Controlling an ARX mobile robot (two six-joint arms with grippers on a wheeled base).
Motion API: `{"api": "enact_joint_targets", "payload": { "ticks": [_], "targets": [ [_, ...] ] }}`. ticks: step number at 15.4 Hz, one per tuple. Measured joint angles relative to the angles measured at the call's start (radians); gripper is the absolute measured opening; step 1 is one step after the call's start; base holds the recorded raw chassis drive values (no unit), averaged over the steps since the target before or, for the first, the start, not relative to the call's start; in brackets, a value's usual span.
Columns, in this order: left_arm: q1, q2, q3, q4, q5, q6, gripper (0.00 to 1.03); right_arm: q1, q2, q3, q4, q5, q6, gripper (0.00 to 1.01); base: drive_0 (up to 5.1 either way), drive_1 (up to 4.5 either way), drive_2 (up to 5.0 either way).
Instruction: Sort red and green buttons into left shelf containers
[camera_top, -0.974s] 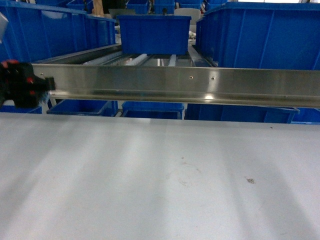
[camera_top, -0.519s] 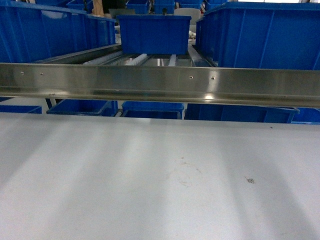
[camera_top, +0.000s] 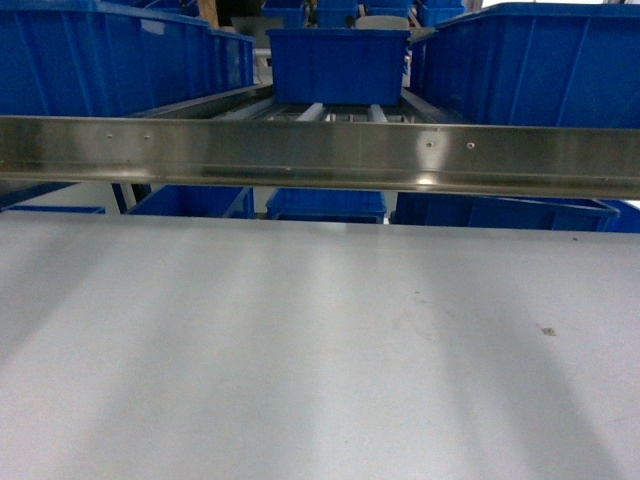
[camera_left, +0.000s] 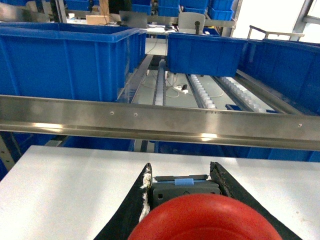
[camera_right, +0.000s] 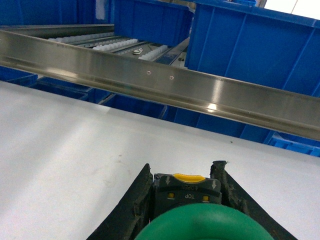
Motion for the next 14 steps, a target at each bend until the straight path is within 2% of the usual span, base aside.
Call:
{"api": "enact_joint_targets", "payload": {
  "ticks": [14],
  "targets": [
    [0.001,0.000,0.000,0.000,-0.002,0.000,0.27,0.000,0.002,-0.001,0.000,0.000,0.000,0.29,0.0,0.00,0.0]
  ]
}}
